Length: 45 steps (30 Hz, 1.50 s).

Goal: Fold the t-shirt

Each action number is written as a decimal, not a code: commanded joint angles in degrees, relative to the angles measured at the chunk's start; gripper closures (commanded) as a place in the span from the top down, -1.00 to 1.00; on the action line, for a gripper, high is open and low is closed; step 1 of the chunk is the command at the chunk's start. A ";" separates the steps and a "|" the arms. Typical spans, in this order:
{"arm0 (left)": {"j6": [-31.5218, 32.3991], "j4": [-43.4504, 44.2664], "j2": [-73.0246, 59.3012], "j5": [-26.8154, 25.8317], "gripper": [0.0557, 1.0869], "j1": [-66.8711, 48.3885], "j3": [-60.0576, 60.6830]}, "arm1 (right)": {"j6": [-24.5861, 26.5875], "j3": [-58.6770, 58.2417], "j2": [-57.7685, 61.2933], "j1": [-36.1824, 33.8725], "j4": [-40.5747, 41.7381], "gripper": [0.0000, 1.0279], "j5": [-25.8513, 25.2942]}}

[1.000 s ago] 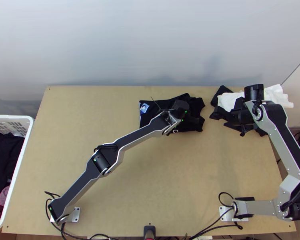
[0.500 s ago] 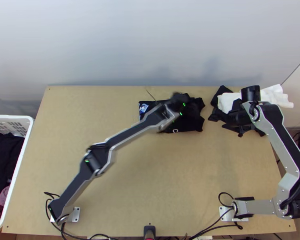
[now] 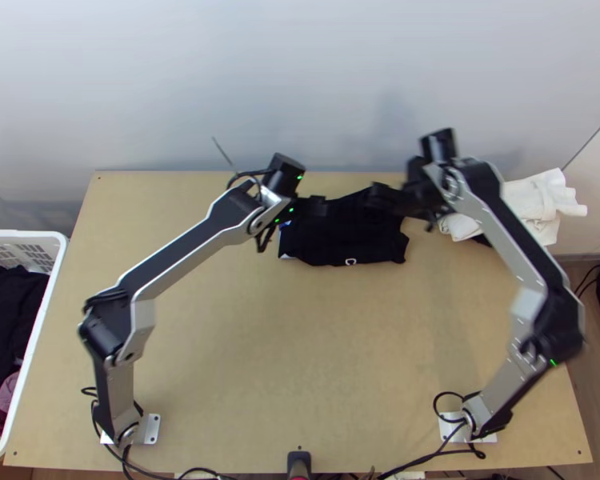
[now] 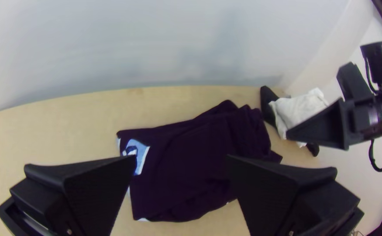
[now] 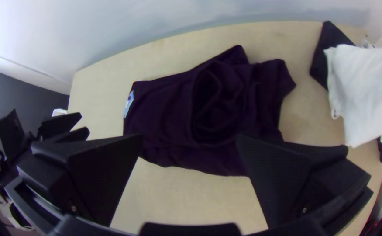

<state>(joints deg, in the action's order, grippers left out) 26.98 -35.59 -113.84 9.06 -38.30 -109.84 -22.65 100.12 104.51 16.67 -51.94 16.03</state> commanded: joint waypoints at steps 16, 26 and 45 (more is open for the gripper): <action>1.41 -0.53 9.52 0.08 0.91 7.37 19.05 | 2.79 -2.29 14.67 -1.90 3.52 0.93 -6.63; 0.44 1.84 6.70 0.08 0.91 8.07 19.84 | 4.11 -14.77 9.05 -6.21 8.53 0.93 -6.72; 0.44 0.09 16.20 0.08 0.91 10.88 23.97 | 15.54 -15.56 -8.44 12.51 10.90 0.93 -21.48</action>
<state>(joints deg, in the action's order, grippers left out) 27.64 -34.54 -102.13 9.15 -28.64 -88.09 -13.06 88.40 100.33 19.27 -41.58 1.74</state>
